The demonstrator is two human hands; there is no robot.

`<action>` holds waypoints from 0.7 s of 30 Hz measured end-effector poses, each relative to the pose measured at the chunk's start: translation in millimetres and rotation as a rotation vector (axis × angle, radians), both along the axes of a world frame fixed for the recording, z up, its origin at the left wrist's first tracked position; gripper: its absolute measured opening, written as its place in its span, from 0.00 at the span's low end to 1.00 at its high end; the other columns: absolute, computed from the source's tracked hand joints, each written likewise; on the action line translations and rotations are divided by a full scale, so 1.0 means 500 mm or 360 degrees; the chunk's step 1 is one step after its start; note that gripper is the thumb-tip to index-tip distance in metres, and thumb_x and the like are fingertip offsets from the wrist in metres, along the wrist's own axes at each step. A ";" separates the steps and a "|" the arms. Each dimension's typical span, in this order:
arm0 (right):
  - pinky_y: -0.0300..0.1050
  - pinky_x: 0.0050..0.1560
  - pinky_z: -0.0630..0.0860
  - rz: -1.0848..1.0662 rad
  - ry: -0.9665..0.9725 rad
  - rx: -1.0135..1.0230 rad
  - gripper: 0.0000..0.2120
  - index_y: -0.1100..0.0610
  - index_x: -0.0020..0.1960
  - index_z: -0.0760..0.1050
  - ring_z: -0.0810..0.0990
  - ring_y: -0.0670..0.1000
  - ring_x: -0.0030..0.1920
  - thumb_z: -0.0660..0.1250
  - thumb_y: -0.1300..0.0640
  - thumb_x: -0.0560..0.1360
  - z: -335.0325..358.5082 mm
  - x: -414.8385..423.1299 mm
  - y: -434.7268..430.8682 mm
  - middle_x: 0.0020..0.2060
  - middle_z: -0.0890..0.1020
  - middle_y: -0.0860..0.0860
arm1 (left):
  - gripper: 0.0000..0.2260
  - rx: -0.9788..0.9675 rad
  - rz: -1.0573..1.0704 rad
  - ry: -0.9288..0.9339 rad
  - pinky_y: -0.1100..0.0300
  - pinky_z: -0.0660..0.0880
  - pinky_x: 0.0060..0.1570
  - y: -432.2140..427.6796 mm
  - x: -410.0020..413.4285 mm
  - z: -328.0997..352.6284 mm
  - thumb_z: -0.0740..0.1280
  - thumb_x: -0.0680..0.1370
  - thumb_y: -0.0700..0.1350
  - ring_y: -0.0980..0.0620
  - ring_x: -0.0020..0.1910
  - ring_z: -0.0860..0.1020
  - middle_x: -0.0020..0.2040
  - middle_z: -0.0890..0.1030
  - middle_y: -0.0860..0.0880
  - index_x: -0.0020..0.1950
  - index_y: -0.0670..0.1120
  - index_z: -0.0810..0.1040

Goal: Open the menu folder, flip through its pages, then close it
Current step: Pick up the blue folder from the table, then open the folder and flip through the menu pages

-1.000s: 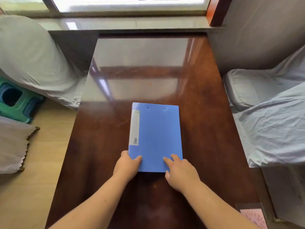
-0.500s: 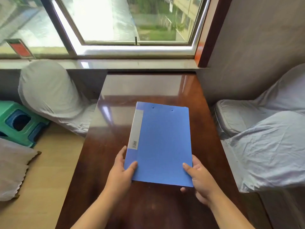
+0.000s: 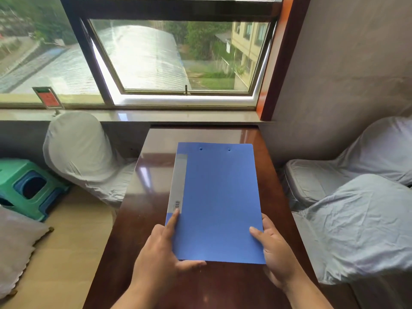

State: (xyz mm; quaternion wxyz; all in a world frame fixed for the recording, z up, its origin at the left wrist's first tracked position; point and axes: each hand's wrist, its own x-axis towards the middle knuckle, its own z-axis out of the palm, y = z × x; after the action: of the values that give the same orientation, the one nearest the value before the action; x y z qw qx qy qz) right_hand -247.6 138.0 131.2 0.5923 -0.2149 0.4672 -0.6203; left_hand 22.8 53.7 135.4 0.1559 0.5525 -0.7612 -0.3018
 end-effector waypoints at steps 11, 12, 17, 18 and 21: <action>0.51 0.39 0.88 0.0072 -0.0009 0.0036 0.27 0.56 0.68 0.83 0.91 0.61 0.50 0.76 0.42 0.74 0.046 0.005 0.002 0.59 0.89 0.63 | 0.56 -0.0253 0.0003 0.0073 0.51 0.75 0.41 0.026 0.003 0.025 0.53 0.56 0.88 0.52 0.48 0.75 0.50 0.70 0.58 0.82 0.70 0.51; 0.50 0.36 0.88 0.0035 0.0055 0.0036 0.23 0.55 0.69 0.81 0.90 0.61 0.48 0.76 0.49 0.76 0.043 0.007 -0.002 0.58 0.89 0.63 | 0.56 -0.0291 -0.0008 0.0084 0.50 0.75 0.43 0.026 0.002 0.024 0.50 0.57 0.88 0.51 0.50 0.76 0.51 0.72 0.57 0.83 0.66 0.53; 0.49 0.31 0.87 -0.0074 0.0148 0.0047 0.20 0.59 0.69 0.78 0.90 0.56 0.40 0.67 0.55 0.79 0.041 -0.002 -0.008 0.52 0.90 0.60 | 0.51 -0.0420 0.0236 0.0306 0.49 0.74 0.46 0.010 0.019 0.029 0.40 0.69 0.83 0.44 0.55 0.84 0.57 0.86 0.54 0.73 0.53 0.79; 0.49 0.27 0.86 -0.0090 0.0145 0.0059 0.19 0.58 0.68 0.78 0.89 0.56 0.36 0.67 0.54 0.78 0.037 -0.005 -0.005 0.50 0.90 0.59 | 0.47 -0.0429 0.0326 0.0341 0.48 0.74 0.42 0.008 0.017 0.030 0.40 0.72 0.80 0.40 0.48 0.84 0.47 0.87 0.53 0.61 0.51 0.84; 0.47 0.19 0.81 -0.0153 0.0092 0.0062 0.15 0.55 0.65 0.78 0.87 0.56 0.32 0.66 0.53 0.80 0.020 -0.017 0.001 0.47 0.90 0.57 | 0.37 -0.0145 0.0711 0.0672 0.49 0.73 0.34 -0.006 0.008 0.026 0.52 0.78 0.75 0.41 0.33 0.81 0.29 0.82 0.50 0.34 0.44 0.79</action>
State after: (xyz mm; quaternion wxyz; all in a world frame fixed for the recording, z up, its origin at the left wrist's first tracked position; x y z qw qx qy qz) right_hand -256.0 138.3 141.0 0.5521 -0.1985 0.5059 -0.6323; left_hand 26.5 51.0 148.3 0.3977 0.6237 -0.5843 -0.3339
